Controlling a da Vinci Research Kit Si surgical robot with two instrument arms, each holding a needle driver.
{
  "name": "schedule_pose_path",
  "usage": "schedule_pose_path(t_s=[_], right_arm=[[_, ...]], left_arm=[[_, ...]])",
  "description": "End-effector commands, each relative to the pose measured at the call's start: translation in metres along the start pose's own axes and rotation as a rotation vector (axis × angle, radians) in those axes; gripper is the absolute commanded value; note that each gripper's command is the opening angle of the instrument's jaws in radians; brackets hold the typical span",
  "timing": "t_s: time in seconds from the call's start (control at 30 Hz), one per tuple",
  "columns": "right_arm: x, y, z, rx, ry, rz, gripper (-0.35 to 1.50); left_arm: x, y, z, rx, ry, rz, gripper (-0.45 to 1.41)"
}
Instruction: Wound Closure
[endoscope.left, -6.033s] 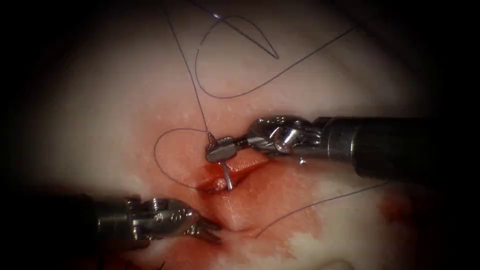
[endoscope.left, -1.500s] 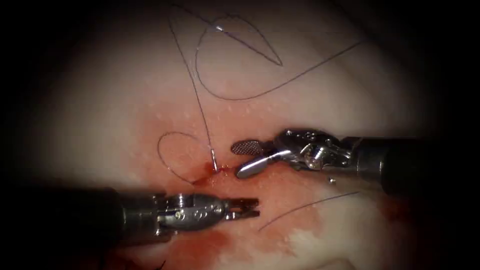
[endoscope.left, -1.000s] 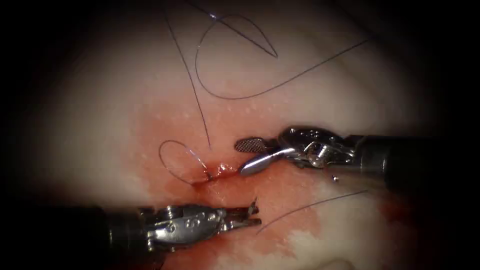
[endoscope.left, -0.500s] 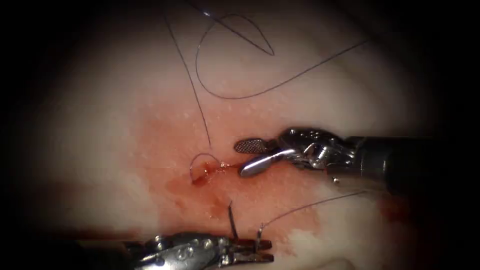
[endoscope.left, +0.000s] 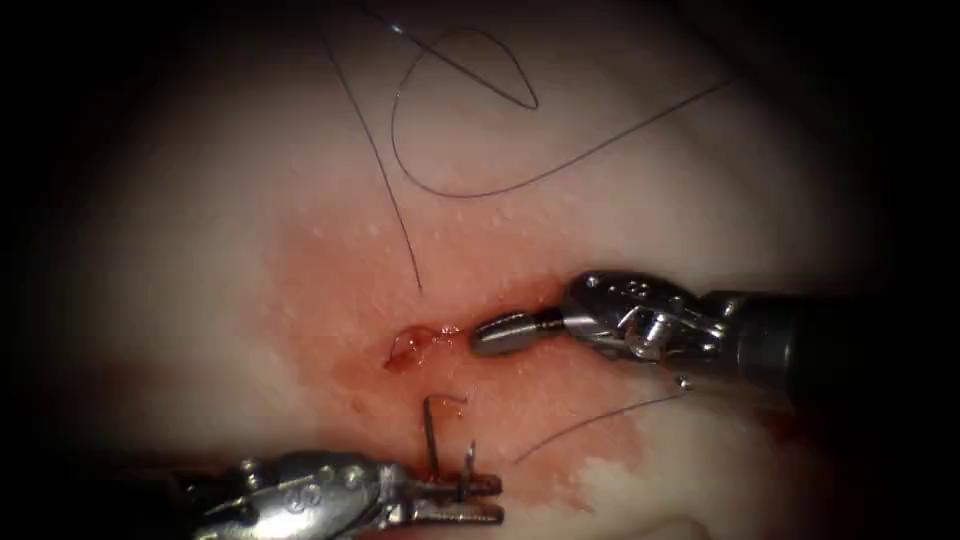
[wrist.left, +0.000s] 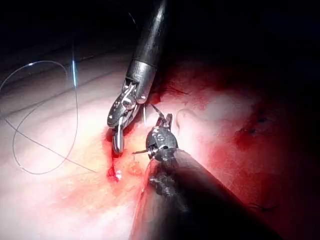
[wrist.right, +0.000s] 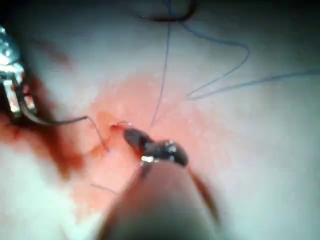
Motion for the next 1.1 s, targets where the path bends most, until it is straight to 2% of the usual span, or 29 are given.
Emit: schedule_pose_path(t_s=[0.03,0.23,0.6,0.87,0.9,0.97,1.0,1.03,1.1], right_arm=[[-0.0012,0.001,0.0013,0.0,-0.01,-0.008,-0.35],[-0.0035,0.0021,0.0021,-0.018,-0.061,-0.029,-0.35],[-0.004,0.0022,0.0022,-0.025,-0.102,-0.034,-0.35],[-0.0039,0.0023,0.002,-0.029,-0.102,-0.033,-0.35],[-0.0039,0.0023,0.002,-0.029,-0.102,-0.033,-0.27],[-0.0037,0.0021,0.002,-0.028,-0.102,-0.032,0.2],[-0.0035,0.0019,0.0019,-0.027,-0.101,-0.03,0.37],[-0.0033,0.0018,0.0019,-0.026,-0.1,-0.028,0.51],[-0.0028,0.0012,0.0017,-0.023,-0.098,-0.023,0.61]], left_arm=[[-0.0002,-0.0001,0.0005,0.0,-0.001,0.002,-0.45],[0.0018,0.0005,-0.0006,0.013,0.003,0.052,-0.45],[0.005,0.0003,-0.0036,0.055,0.006,0.127,-0.45],[0.008,-0.0005,-0.007,0.092,0.002,0.173,-0.45],[0.0083,-0.0006,-0.0074,0.099,0.001,0.175,-0.45],[0.009,-0.001,-0.0082,0.112,-0.002,0.187,-0.45],[0.0093,-0.0011,-0.0085,0.116,-0.003,0.195,-0.45],[0.0096,-0.0012,-0.0088,0.123,-0.005,0.196,-0.45],[0.0101,-0.0015,-0.0094,0.13,-0.007,0.207,-0.45]])
